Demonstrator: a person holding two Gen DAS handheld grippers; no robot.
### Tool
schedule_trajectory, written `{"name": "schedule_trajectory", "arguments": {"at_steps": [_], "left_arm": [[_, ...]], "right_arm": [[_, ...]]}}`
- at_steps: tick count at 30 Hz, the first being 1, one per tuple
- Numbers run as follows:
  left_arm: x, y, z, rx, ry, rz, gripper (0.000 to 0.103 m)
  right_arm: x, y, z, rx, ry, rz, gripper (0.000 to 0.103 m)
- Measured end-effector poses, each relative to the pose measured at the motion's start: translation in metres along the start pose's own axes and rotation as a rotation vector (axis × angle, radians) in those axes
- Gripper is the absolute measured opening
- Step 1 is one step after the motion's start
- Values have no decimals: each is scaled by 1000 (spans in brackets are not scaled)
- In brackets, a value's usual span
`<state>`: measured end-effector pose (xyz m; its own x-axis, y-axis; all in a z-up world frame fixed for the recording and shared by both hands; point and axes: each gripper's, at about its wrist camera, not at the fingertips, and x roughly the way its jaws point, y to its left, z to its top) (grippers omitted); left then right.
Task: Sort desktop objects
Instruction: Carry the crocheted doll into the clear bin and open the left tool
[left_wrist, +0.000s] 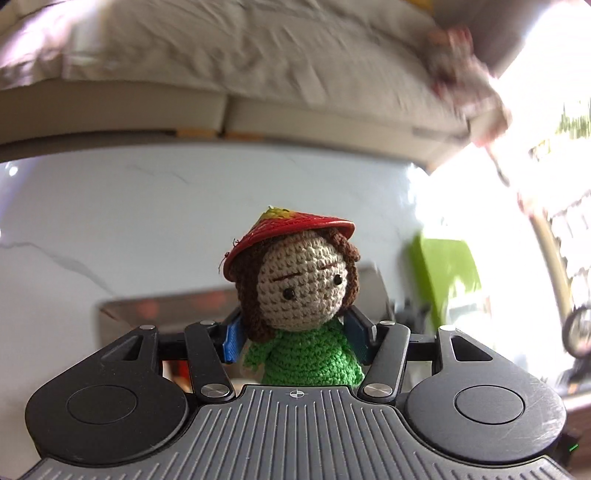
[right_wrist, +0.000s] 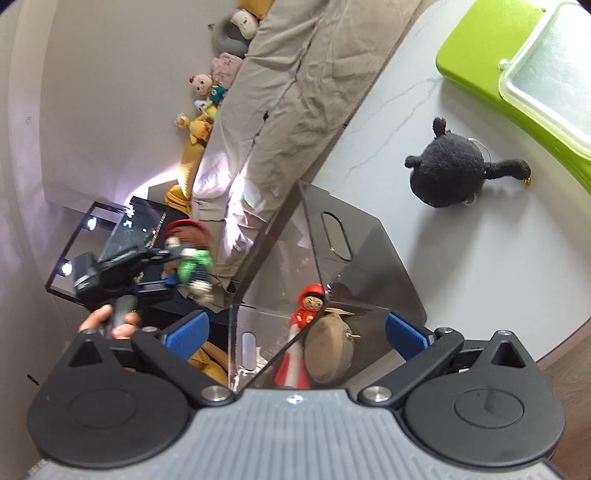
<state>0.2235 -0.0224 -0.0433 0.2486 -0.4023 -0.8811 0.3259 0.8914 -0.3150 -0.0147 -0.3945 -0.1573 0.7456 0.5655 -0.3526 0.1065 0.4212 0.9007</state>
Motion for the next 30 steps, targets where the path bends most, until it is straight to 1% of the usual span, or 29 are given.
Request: {"name": "schedule_trajectory", "arguments": {"at_steps": [2, 4, 7, 9, 12, 14, 17, 18, 20, 21, 22, 23, 24, 25, 26, 28, 30], "left_arm": [[33, -15, -18, 37, 91, 7, 60], [69, -22, -27, 56, 169, 16, 60], [104, -26, -40, 68, 245, 28, 60], [122, -29, -42, 100, 285, 41, 60], [132, -39, -43, 218, 299, 57, 59], [136, -47, -37, 328, 283, 77, 42], [142, -59, -26, 486, 250, 122, 43], [144, -62, -23, 526, 241, 126, 42], [147, -67, -21, 576, 249, 130, 43], [147, -68, -20, 581, 259, 134, 43], [146, -68, -20, 571, 269, 134, 48], [148, -69, -18, 560, 284, 133, 62], [152, -71, -16, 548, 301, 132, 70], [155, -70, -15, 540, 312, 149, 83], [159, -71, -15, 540, 319, 173, 85], [169, -73, -16, 542, 332, 212, 85], [177, -71, -17, 519, 341, 214, 85]], "right_arm": [[-9, -1, -1, 6, -21, 15, 103], [-18, -4, 0, 13, -38, 25, 103], [-26, -11, 3, 10, -54, 12, 103], [-26, -17, 5, 13, -56, -8, 103], [-22, -28, 7, 43, -48, -15, 103], [-17, -35, 8, 63, -40, -12, 103], [-11, -42, 8, 83, -28, -11, 103], [-9, -43, 7, 85, -23, -9, 103], [-7, -45, 6, 89, -19, -10, 103], [-7, -46, 6, 90, -18, -11, 103], [-7, -47, 6, 90, -16, -12, 103], [-7, -48, 6, 91, -16, -13, 103], [-7, -49, 6, 92, -16, -15, 103], [-7, -50, 6, 96, -17, -17, 103], [-6, -51, 7, 99, -17, -20, 103], [-4, -53, 6, 115, -12, -15, 103], [-1, -54, 6, 129, -4, -5, 103]]}}
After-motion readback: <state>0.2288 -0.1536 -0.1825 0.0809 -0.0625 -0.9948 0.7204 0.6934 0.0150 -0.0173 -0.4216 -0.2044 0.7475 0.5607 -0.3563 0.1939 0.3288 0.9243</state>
